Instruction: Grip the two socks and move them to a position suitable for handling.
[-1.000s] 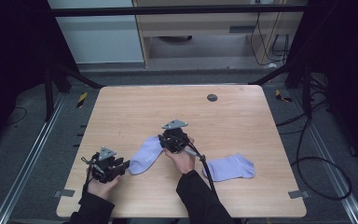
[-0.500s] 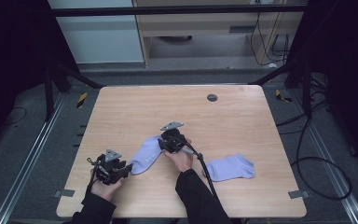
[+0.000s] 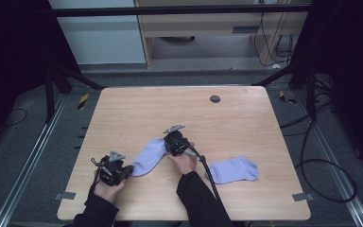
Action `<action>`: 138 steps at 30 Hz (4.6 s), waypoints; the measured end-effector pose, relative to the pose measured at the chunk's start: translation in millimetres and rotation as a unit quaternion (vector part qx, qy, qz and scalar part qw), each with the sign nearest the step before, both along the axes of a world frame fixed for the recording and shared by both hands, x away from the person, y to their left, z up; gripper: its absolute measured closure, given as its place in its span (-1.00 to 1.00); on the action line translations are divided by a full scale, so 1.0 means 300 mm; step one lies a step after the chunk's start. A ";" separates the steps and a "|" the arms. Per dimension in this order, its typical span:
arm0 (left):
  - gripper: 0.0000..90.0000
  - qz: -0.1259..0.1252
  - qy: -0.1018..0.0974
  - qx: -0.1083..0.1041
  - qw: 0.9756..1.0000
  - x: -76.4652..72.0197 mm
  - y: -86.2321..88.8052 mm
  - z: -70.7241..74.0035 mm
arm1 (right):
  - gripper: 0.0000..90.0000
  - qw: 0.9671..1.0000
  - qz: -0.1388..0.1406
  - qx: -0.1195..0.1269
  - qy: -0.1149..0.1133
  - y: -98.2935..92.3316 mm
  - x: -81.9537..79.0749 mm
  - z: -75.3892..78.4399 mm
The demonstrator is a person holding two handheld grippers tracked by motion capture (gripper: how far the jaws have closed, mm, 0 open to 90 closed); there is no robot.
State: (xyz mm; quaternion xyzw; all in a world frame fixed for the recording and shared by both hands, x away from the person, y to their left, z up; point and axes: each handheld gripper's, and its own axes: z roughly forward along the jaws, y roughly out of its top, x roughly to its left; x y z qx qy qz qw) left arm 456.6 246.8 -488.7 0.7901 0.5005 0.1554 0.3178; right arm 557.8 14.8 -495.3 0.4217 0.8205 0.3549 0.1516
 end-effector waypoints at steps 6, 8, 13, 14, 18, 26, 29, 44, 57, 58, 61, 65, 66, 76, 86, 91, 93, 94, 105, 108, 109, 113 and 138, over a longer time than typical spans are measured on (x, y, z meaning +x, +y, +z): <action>0.95 0.008 -0.017 0.005 1.000 0.017 0.024 0.031 | 0.94 1.000 0.008 0.022 -0.019 -0.023 -0.048 0.049; 0.95 0.013 -0.025 0.015 0.999 0.029 0.034 0.037 | 0.94 0.999 0.010 0.032 -0.025 -0.031 -0.093 0.069; 0.95 0.019 -0.035 0.035 0.999 0.057 0.049 0.041 | 0.93 0.999 0.016 0.035 -0.014 -0.037 -0.152 0.060; 0.94 0.023 -0.035 0.035 0.999 0.062 0.053 0.037 | 0.93 0.999 0.014 0.032 -0.011 -0.041 -0.178 0.051; 0.93 0.022 -0.030 0.037 0.999 0.071 0.059 0.027 | 0.93 0.999 0.007 0.036 0.002 -0.050 -0.206 0.041; 0.64 0.037 -0.044 0.021 0.998 0.070 0.068 0.038 | 0.59 0.999 0.004 0.043 -0.001 -0.087 -0.234 0.052; 0.52 0.038 -0.046 0.008 0.998 0.068 0.072 0.049 | 0.47 0.998 -0.002 0.058 -0.015 -0.122 -0.241 0.086; 0.20 -0.014 -0.063 -0.034 0.997 0.035 -0.067 0.128 | 0.08 0.995 -0.046 0.080 -0.043 -0.429 -0.277 0.185; 0.08 -0.064 -0.060 -0.033 0.996 0.031 -0.304 0.136 | 0.01 0.992 -0.090 0.065 -0.054 -0.733 -0.389 0.177; 0.08 -0.068 -0.059 -0.033 0.995 0.031 -0.322 0.135 | 0.02 0.992 -0.093 0.064 -0.055 -0.751 -0.395 0.172; 0.08 -0.080 -0.058 -0.035 0.995 0.031 -0.377 0.133 | 0.05 0.991 -0.108 0.059 -0.054 -0.799 -0.403 0.155; 0.08 -0.095 -0.052 -0.037 0.993 0.033 -0.459 0.122 | 0.10 0.990 -0.125 0.052 -0.048 -0.848 -0.402 0.132; 0.08 -0.097 -0.051 -0.038 0.993 0.033 -0.473 0.120 | 0.13 0.989 -0.131 0.045 -0.044 -0.867 -0.397 0.123; 0.09 -0.133 -0.039 -0.034 0.990 0.041 -0.636 0.063 | 0.19 0.989 -0.147 0.016 -0.030 -0.928 -0.391 0.080; 0.13 -0.155 -0.027 -0.024 0.987 0.032 -0.745 0.012 | 0.34 0.988 -0.153 -0.002 -0.006 -0.955 -0.374 0.033; 0.19 -0.162 -0.023 -0.012 0.986 0.030 -0.780 -0.002 | 0.39 0.990 -0.143 -0.011 -0.002 -0.948 -0.368 0.023; 0.25 -0.162 -0.019 -0.010 0.987 0.031 -0.790 -0.009 | 0.44 0.990 -0.140 -0.019 0.002 -0.943 -0.365 0.016; 0.25 -0.160 -0.018 -0.009 0.987 0.032 -0.794 -0.012 | 0.44 0.990 -0.140 -0.019 0.002 -0.943 -0.365 0.016; 0.74 -0.159 -0.011 -0.006 0.987 0.034 -0.809 -0.018 | 0.84 0.990 -0.136 -0.023 0.023 -0.938 -0.359 0.007; 0.95 -0.160 -0.008 -0.011 0.987 0.034 -0.812 -0.018 | 0.92 0.990 -0.138 -0.023 0.027 -0.936 -0.361 0.012; 0.96 -0.160 -0.008 -0.011 0.987 0.034 -0.812 -0.018 | 0.92 0.990 -0.138 -0.023 0.027 -0.936 -0.361 0.012; 0.97 -0.165 -0.004 -0.018 0.986 0.036 -0.802 -0.010 | 0.92 0.990 -0.136 -0.012 0.024 -0.933 -0.371 0.031; 0.98 -0.175 -0.020 -0.029 0.984 -0.040 -0.549 0.127 | 0.92 0.997 -0.057 0.041 -0.021 -0.719 -0.489 0.149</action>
